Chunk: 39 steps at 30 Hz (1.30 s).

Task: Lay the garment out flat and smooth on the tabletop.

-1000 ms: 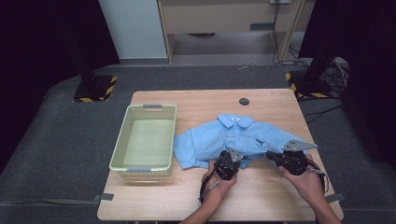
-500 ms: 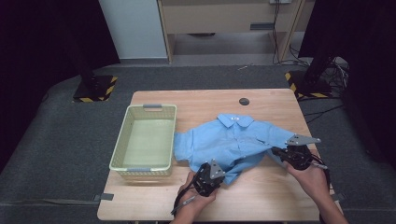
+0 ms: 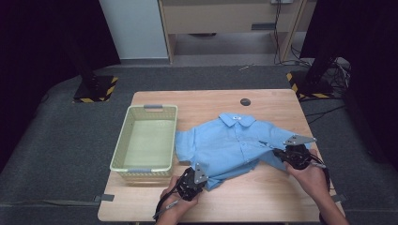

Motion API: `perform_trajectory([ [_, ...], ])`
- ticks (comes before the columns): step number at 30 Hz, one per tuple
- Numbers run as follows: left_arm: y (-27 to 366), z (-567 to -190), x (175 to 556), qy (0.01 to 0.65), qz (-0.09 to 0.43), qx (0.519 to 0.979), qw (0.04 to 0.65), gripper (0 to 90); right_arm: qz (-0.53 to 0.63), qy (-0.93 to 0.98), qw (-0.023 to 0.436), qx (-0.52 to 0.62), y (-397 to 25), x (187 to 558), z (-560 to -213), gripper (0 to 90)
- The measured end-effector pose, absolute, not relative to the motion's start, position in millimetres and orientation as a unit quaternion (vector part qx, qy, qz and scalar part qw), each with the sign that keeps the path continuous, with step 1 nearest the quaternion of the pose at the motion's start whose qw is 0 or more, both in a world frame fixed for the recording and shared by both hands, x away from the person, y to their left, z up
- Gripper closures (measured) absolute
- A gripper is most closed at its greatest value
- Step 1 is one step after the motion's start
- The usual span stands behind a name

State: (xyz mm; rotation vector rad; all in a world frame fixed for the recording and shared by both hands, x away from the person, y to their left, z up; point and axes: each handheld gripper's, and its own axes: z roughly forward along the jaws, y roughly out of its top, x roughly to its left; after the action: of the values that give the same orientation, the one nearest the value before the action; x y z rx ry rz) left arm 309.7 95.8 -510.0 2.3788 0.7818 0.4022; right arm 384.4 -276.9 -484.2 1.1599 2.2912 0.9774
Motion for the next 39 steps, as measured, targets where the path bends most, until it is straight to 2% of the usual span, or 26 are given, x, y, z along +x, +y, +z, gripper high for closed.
perform_trajectory([
  [2, 96.8, -510.9, 310.4, 0.297, 0.151, 0.894, 0.299, 88.9, 0.346, 0.817, 0.191, 0.419, -277.4, 386.3, -489.2, 90.0],
  [7, 97.4, -509.6, 308.6, 0.313, 0.157, 0.881, 0.319, 66.5, 0.353, 0.816, 0.181, 0.42, -275.9, 385.2, -494.6, 90.0],
  [8, 96.2, -508.4, 307.5, 0.315, 0.156, 0.878, 0.325, 66.5, 0.353, 0.816, 0.181, 0.42, -275.9, 385.2, -494.6, 90.0],
  [10, 93.1, -505.1, 304.5, 0.317, 0.151, 0.874, 0.338, 59.2, 0.355, 0.816, 0.18, 0.419, -275.0, 384.6, -494.0, 90.0],
  [13, 86.6, -501.9, 299.8, 0.314, 0.139, 0.871, 0.353, 55.2, 0.355, 0.817, 0.177, 0.419, -273.5, 384.4, -491.9, 90.0],
  [21, 60.7, -504.2, 294.4, 0.292, 0.122, 0.875, 0.366, 50.4, 0.366, 0.815, 0.17, 0.417, -268.4, 382.5, -484.0, 90.0],
  [30, 28.6, -505.1, 298.1, 0.272, 0.12, 0.876, 0.38, 45.4, 0.378, 0.811, 0.188, 0.405, -258.8, 383.5, -464.5, 90.0],
  [35, 4.9, -502.0, 305.0, 0.255, 0.128, 0.873, 0.396, 43.4, 0.384, 0.808, 0.192, 0.402, -254.1, 385.8, -456.7, 90.0],
  [39, -7.7, -504.6, 318.7, 0.261, 0.113, 0.869, 0.405, 44.1, 0.388, 0.808, 0.195, 0.397, -250.4, 387.2, -451.5, 90.0],
])
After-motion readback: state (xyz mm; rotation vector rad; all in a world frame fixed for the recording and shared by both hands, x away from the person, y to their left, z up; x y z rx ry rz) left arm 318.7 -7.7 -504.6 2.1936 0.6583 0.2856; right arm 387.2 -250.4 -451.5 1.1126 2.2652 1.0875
